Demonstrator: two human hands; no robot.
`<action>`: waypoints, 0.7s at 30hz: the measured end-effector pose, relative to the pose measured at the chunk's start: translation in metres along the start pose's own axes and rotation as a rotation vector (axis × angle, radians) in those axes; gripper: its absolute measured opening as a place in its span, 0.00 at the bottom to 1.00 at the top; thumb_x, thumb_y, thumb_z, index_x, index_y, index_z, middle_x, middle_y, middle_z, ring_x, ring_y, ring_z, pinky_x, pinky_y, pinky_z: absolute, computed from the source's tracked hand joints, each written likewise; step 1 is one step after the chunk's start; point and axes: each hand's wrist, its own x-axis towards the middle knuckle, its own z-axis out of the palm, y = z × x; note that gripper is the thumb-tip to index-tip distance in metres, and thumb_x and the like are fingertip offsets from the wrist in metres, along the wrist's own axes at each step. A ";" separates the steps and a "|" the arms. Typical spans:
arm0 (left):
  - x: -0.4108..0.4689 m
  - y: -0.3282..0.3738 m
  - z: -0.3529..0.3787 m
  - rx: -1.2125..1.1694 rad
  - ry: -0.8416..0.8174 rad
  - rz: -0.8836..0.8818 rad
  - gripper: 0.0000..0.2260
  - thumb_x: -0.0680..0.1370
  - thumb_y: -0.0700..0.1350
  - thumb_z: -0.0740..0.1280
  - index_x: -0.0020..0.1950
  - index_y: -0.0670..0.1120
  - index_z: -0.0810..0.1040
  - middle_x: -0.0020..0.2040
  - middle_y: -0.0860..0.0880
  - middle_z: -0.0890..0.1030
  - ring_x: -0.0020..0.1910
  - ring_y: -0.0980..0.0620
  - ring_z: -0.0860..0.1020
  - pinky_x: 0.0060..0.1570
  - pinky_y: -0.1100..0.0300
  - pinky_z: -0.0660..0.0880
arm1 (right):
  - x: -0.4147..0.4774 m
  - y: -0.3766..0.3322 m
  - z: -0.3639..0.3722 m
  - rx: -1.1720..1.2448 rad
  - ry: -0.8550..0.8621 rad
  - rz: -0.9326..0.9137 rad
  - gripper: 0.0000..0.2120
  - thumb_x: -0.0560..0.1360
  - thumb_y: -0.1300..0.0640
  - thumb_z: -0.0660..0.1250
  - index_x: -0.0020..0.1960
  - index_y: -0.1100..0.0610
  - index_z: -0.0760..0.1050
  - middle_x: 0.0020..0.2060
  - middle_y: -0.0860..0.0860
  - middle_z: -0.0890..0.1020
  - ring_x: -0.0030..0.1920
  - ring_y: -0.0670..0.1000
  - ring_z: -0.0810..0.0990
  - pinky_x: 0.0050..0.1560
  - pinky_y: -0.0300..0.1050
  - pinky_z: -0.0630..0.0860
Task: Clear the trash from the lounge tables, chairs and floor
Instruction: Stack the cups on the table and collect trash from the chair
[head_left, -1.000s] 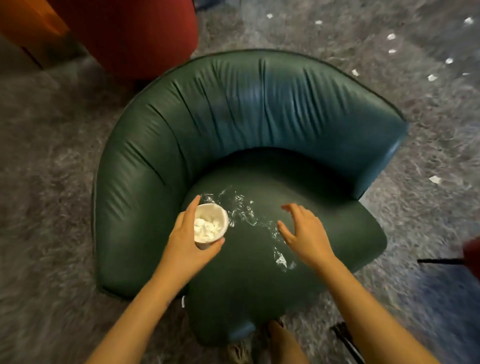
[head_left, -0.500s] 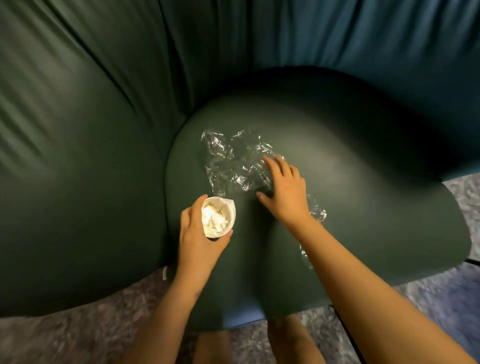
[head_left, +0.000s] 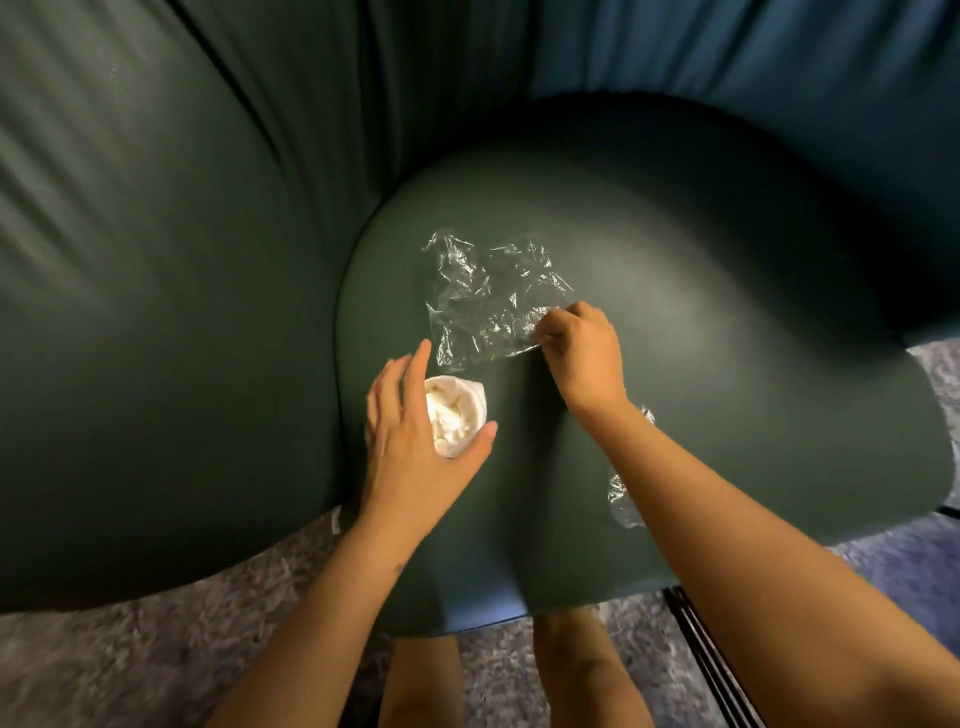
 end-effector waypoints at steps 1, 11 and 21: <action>0.003 0.005 -0.005 0.010 0.021 0.050 0.37 0.69 0.57 0.69 0.73 0.45 0.61 0.69 0.43 0.65 0.70 0.45 0.60 0.68 0.58 0.56 | -0.002 -0.002 -0.006 0.022 0.026 -0.011 0.09 0.72 0.67 0.63 0.48 0.61 0.81 0.45 0.59 0.77 0.49 0.60 0.74 0.48 0.47 0.68; 0.042 0.088 -0.024 -0.435 -0.202 0.110 0.24 0.76 0.45 0.67 0.69 0.60 0.63 0.60 0.56 0.72 0.56 0.63 0.73 0.57 0.67 0.70 | -0.044 -0.043 -0.089 0.682 0.184 0.025 0.16 0.68 0.68 0.71 0.41 0.47 0.80 0.38 0.43 0.74 0.36 0.39 0.73 0.39 0.28 0.67; 0.041 0.110 -0.009 -0.562 -0.148 -0.021 0.15 0.74 0.34 0.68 0.58 0.49 0.78 0.50 0.49 0.80 0.46 0.55 0.79 0.46 0.55 0.80 | -0.060 -0.034 -0.104 1.195 0.004 0.064 0.17 0.71 0.75 0.58 0.45 0.56 0.76 0.43 0.53 0.82 0.46 0.47 0.82 0.48 0.37 0.76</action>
